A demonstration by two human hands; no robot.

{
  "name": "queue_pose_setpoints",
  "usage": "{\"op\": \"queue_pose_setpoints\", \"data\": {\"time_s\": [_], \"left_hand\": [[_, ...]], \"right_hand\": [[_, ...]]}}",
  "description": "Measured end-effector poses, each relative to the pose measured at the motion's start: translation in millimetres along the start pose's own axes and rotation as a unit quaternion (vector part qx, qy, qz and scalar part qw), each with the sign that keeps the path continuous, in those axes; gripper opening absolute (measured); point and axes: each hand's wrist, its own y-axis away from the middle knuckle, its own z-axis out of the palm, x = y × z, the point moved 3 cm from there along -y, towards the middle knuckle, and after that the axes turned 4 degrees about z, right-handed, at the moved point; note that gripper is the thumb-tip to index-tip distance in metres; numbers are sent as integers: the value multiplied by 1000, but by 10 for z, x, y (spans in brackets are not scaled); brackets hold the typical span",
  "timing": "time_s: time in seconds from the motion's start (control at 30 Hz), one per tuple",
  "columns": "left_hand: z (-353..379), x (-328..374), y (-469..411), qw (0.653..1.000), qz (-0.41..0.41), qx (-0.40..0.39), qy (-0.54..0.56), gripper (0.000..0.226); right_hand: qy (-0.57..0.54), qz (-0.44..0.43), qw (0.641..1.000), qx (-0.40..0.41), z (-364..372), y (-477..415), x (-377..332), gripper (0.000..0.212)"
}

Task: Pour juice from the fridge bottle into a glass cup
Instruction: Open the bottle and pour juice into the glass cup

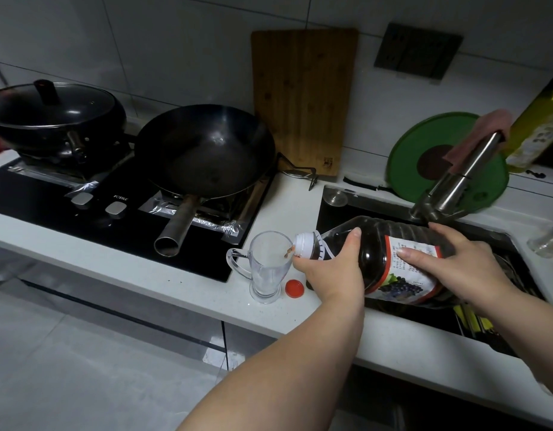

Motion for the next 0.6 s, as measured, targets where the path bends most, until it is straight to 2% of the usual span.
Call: {"op": "queue_pose_setpoints", "data": {"time_s": [0.17, 0.4, 0.6], "left_hand": [[-9, -1, 16, 1000, -1, 0, -3, 116], [-22, -25, 16, 1000, -3, -3, -7, 115], [-11, -31, -2, 1000, 1, -2, -14, 114]], "right_hand": [[1, 8, 1000, -5, 4, 24, 9, 114], [2, 8, 1000, -1, 13, 95, -35, 104], [-9, 13, 1000, -2, 7, 87, -23, 107]]}}
